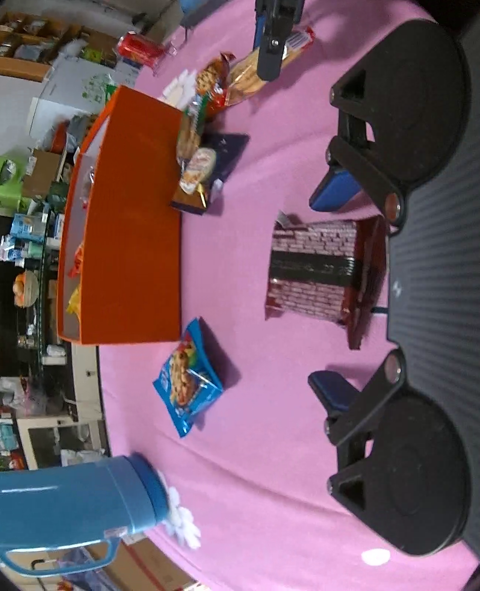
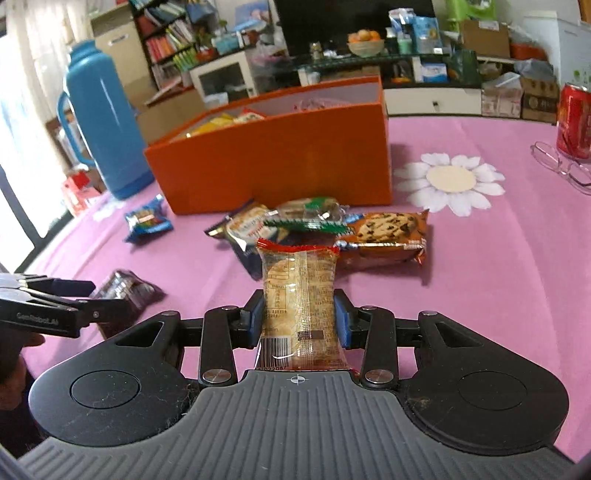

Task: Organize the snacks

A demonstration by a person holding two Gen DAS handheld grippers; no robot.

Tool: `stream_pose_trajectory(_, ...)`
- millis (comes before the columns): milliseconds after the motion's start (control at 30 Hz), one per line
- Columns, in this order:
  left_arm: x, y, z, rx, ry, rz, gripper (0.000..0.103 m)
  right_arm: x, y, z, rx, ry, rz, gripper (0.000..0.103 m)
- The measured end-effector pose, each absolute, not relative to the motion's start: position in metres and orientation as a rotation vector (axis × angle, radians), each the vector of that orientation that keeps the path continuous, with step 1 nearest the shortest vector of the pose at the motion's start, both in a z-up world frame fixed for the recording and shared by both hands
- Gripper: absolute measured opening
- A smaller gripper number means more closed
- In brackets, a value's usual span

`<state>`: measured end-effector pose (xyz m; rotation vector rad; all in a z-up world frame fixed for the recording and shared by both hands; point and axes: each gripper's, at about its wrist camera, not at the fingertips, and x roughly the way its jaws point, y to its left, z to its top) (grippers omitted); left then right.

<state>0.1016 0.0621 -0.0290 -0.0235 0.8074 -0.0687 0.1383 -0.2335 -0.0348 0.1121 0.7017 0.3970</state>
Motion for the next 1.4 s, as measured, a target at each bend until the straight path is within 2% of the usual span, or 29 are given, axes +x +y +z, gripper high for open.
stream_pose_trajectory(167,0.092,0.061,-0.019,0.004,0.826,-0.052,0.093,0.145,-0.242,-0.045,0.182,0.732,0.412,0.026)
stream_pose_trajectory(367,0.077,0.072,-0.023,-0.315,0.892,-0.166,0.094,0.148,-0.239,-0.047,0.175,0.714,0.414,0.03)
stream_pose_trajectory(567,0.109,0.065,-0.022,-0.285,0.865,-0.125,0.094,0.15,-0.246,-0.048,0.221,0.714,0.43,0.031)
stream_pose_trajectory(767,0.161,0.052,-0.012,-0.214,0.864,-0.148,0.094,0.152,-0.254,-0.05,0.303,0.721,0.454,0.041)
stream_pose_trajectory(1000,0.138,0.034,-0.02,-0.038,0.838,-0.071,0.095,0.148,-0.238,-0.047,0.184,0.716,0.459,0.06)
stream_pose_trajectory(1067,0.14,0.031,-0.027,-0.026,0.847,-0.06,0.092,0.145,-0.227,-0.046,0.105,0.707,0.45,0.061)
stream_pose_trajectory(1100,0.142,0.03,-0.03,-0.027,0.852,-0.061,0.082,0.144,-0.223,-0.047,0.07,0.701,0.446,0.061)
stream_pose_trajectory(1133,0.141,0.028,-0.031,-0.004,0.833,-0.051,0.074,0.142,-0.22,-0.047,0.038,0.695,0.44,0.055)
stream_pose_trajectory(1167,0.14,0.028,-0.03,0.008,0.815,-0.058,0.058,0.141,-0.216,-0.047,-0.008,0.689,0.425,0.049)
stream_pose_trajectory(1200,0.139,0.03,-0.027,-0.008,0.825,-0.067,0.055,0.14,-0.215,-0.047,-0.052,0.684,0.405,0.026)
stream_pose_trajectory(1233,0.137,0.034,-0.024,-0.042,0.831,-0.08,0.055,0.139,-0.214,-0.046,-0.093,0.678,0.388,0.021)
stream_pose_trajectory(1400,0.118,0.057,0.01,-0.114,0.775,-0.116,0.055,0.13,-0.233,-0.026,0.049,0.657,0.415,0.021)
